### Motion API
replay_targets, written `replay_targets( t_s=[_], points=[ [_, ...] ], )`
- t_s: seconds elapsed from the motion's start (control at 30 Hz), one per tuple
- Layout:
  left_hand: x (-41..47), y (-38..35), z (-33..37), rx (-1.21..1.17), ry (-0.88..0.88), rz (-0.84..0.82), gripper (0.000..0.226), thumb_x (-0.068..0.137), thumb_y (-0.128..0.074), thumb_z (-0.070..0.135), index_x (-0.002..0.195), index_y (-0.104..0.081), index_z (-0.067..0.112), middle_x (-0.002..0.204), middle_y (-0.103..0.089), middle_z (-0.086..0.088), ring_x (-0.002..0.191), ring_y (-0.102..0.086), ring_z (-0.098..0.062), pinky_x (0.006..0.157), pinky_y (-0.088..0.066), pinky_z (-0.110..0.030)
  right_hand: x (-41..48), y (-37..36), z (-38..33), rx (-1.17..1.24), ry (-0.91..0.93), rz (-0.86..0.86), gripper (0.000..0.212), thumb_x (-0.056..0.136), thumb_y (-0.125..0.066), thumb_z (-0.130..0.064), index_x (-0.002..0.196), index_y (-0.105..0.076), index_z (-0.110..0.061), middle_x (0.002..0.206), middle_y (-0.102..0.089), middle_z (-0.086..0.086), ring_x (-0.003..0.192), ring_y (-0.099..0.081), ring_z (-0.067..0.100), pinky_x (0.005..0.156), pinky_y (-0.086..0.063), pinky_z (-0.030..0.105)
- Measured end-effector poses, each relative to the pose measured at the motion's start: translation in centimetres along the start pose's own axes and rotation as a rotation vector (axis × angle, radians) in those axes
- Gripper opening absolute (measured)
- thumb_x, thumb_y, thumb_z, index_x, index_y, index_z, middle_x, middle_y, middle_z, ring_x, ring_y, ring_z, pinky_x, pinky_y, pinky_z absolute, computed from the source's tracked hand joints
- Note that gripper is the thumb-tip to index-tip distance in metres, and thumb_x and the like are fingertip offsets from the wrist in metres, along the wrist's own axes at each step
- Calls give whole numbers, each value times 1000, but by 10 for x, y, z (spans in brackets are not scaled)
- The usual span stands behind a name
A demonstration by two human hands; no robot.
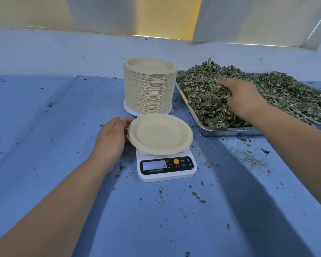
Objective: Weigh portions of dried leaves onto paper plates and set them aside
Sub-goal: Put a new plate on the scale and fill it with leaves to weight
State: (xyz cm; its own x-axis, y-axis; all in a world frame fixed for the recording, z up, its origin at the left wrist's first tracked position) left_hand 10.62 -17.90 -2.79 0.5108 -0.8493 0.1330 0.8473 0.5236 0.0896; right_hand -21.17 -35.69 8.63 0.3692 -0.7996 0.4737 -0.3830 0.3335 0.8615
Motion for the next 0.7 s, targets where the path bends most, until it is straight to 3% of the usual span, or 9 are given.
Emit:
replay_targets(
  t_s=[0.13,0.23,0.37,0.7],
  points=[
    [-2,0,0,2,5,1,38,99,-39,28,94,-77,29,103,-75,8,97,-70,-12,77,-55,-31,0,10,-1,38,-6,36,68,89,-48,15,146,-51,-20,150,-50,13,120,-60,35,94,-48,31],
    [-1,2,-1,-30,29,38,29,102,-44,27,105,-73,28,100,-73,15,97,-69,-5,75,-54,-23,-3,5,-4,46,-6,2,70,88,-47,16,147,-51,-22,151,-49,13,110,-64,32,85,-52,26],
    [0,2,-3,-62,52,39,22,103,-47,27,110,-68,31,95,-73,21,91,-69,4,70,-50,-15,-7,-1,-8,55,-2,-25,69,89,-46,16,148,-50,-20,151,-48,14,116,-61,41,96,-52,43],
    [-2,3,0,-46,33,50,23,103,-47,26,105,-69,32,106,-71,14,99,-68,-4,70,-50,-16,9,30,-46,148,61,78,66,86,-47,15,144,-54,-17,141,-58,13,130,-52,32,112,-39,34]
  ],
)
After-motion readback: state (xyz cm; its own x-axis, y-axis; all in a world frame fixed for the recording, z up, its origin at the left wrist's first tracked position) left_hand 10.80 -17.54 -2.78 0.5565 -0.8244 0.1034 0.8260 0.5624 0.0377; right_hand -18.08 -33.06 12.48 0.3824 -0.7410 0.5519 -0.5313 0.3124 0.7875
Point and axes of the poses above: each hand's wrist, its own x-axis towards the middle knuckle, its own y-axis out of the back of the hand, z = x × y, the point moved 7 cm from there along x, towards the middle knuckle
